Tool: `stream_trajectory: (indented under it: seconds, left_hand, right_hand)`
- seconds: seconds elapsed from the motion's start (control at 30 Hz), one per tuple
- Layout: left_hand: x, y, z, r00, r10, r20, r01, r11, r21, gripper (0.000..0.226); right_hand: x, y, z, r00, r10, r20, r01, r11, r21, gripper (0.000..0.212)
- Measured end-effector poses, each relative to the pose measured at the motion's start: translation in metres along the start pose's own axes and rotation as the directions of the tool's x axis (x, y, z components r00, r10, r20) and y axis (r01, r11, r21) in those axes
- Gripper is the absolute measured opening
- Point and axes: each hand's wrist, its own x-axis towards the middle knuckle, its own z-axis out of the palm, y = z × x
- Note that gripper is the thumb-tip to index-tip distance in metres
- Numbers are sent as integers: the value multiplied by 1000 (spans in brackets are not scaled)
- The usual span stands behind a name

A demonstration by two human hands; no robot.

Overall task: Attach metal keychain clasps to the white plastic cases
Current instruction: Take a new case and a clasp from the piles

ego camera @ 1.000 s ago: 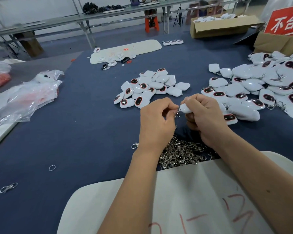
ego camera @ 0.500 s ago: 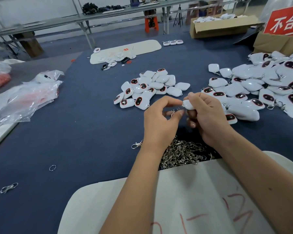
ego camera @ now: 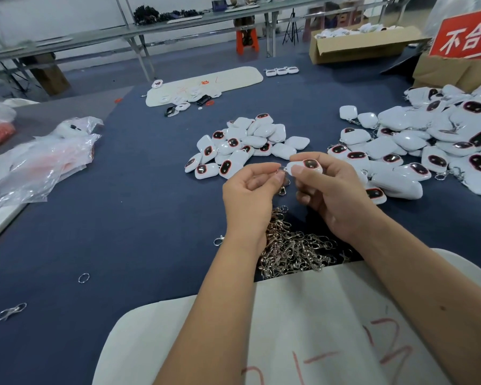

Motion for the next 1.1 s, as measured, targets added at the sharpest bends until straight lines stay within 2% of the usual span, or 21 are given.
stream_trajectory:
  seconds: [0.17,0.3,0.43,0.5,0.57,0.73,0.9,1.1]
  left_hand:
    - [3,0,-3,1000,-10,20,11,1000,-13,18]
    - [6,0,-8,993,45,109,-51,997,59,18]
    - [7,3,-12,975,73,210,-104,985,138,21]
    - [7,4,-13,971,82,224,-116,983,140,21]
    - [5,3,-11,975,79,207,-103,988,111,19]
    - [2,1,-5,989,-40,141,38,999,15,11]
    - [4,5,-6,990,-96,105,107,989,-100,12]
    - [1,4,-2,1000,-13,11,14,995,-95,18]
  right_hand:
    - [-1,-1,0,1000,8,26,-9,999,39,18]
    - [-1,-2,1,1000,8,15,-9,998,65,15]
    - [-1,-1,3,1000,7,-22,-7,1000,-2,44]
    - [-1,-1,3,1000,2,-30,-3,1000,-25,48]
    - [-1,-1,3,1000,-9,-26,9,1000,-24,41]
    - [-3,0,2,990,-120,73,117,992,44,19]
    - [-4,0,1,983,-138,120,140,990,-5,33]
    - [-3,3,1,986,-145,85,151,986,-72,34]
